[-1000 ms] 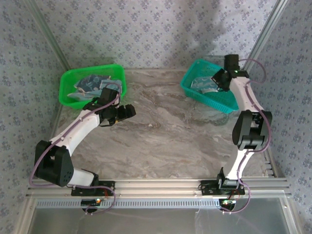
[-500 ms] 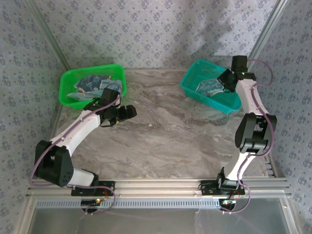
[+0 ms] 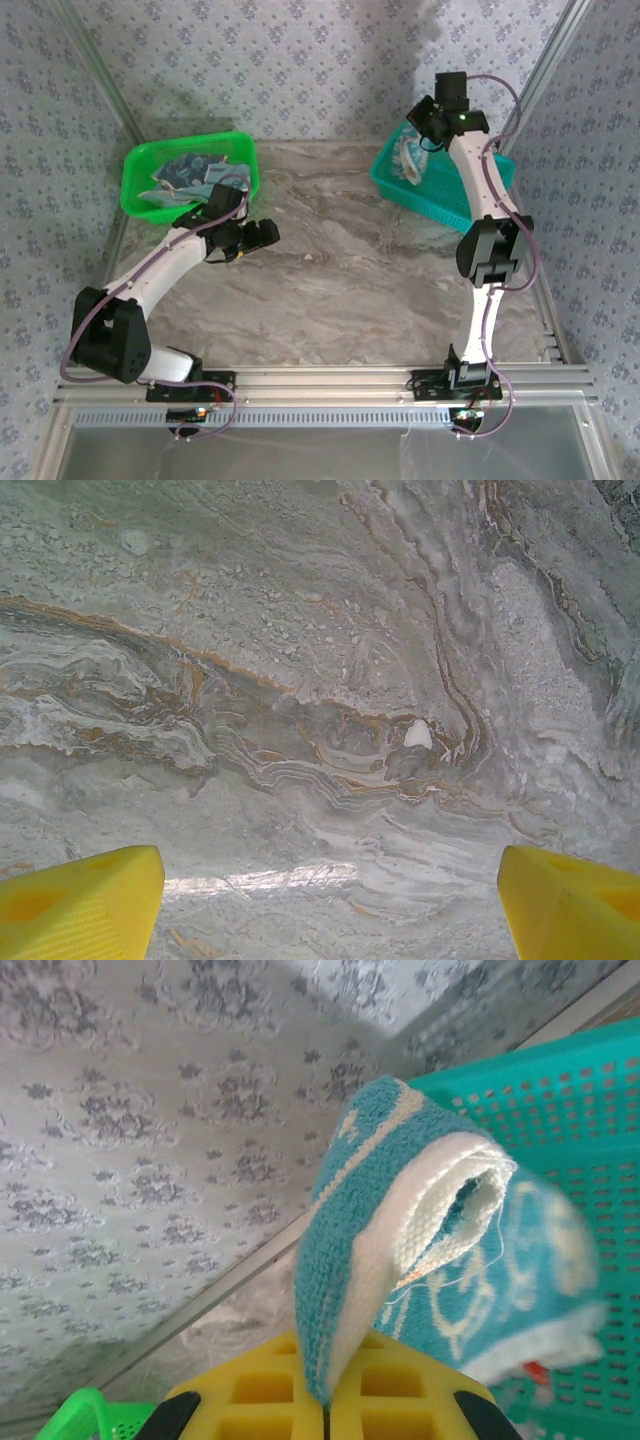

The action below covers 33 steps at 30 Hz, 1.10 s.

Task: Fold and stack the towels

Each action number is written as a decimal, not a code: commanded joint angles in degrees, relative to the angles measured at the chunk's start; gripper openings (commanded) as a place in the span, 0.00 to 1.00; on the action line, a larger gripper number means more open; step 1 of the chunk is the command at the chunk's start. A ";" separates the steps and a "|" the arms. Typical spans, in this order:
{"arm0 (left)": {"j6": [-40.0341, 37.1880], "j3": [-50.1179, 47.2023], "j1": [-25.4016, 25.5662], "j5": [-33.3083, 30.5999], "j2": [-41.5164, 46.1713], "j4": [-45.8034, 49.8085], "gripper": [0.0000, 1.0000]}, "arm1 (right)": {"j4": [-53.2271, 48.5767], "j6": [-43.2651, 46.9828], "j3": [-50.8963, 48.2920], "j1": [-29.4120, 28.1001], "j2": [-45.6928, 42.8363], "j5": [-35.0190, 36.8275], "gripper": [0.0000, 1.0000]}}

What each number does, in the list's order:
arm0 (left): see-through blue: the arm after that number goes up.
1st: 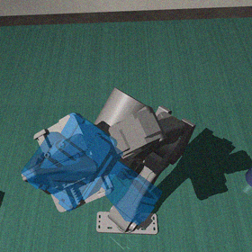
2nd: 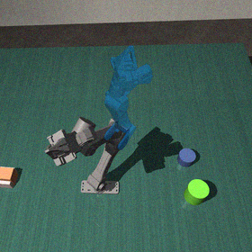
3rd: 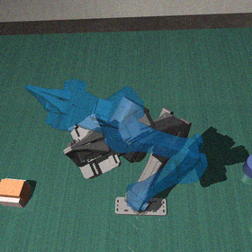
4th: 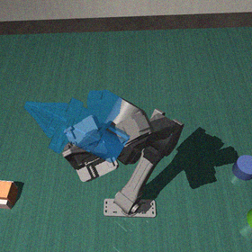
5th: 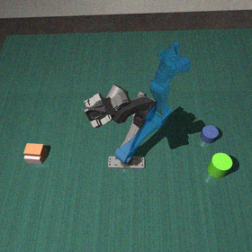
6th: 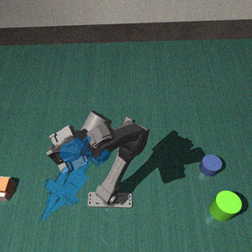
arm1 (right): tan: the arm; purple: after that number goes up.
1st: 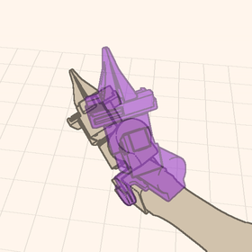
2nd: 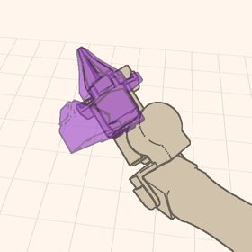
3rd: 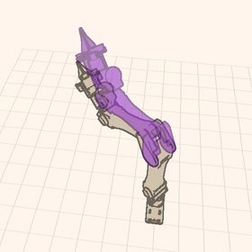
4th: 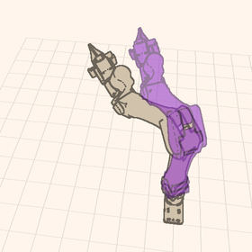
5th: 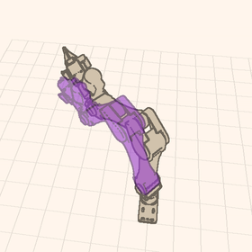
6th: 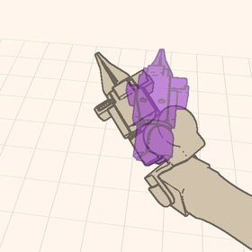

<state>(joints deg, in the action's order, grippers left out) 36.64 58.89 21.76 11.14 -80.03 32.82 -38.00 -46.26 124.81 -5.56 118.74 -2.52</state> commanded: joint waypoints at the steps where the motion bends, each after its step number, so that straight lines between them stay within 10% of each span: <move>1: -0.36 0.57 0.12 -0.10 0.75 0.18 0.86 | -1.15 -2.31 -3.62 2.92 -1.66 -0.27 0.00; 13: 0.17 1.55 0.43 0.86 -1.06 -0.44 0.86 | 8.20 1.53 -31.85 11.44 -12.86 -1.93 0.00; 33: 0.45 -0.24 0.96 0.59 0.84 -0.31 0.86 | 0.83 16.89 -28.05 18.29 -2.98 -8.06 0.02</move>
<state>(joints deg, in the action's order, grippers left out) 36.69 58.87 22.28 11.18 -80.99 32.80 -33.58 -33.28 94.13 12.03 113.27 -10.35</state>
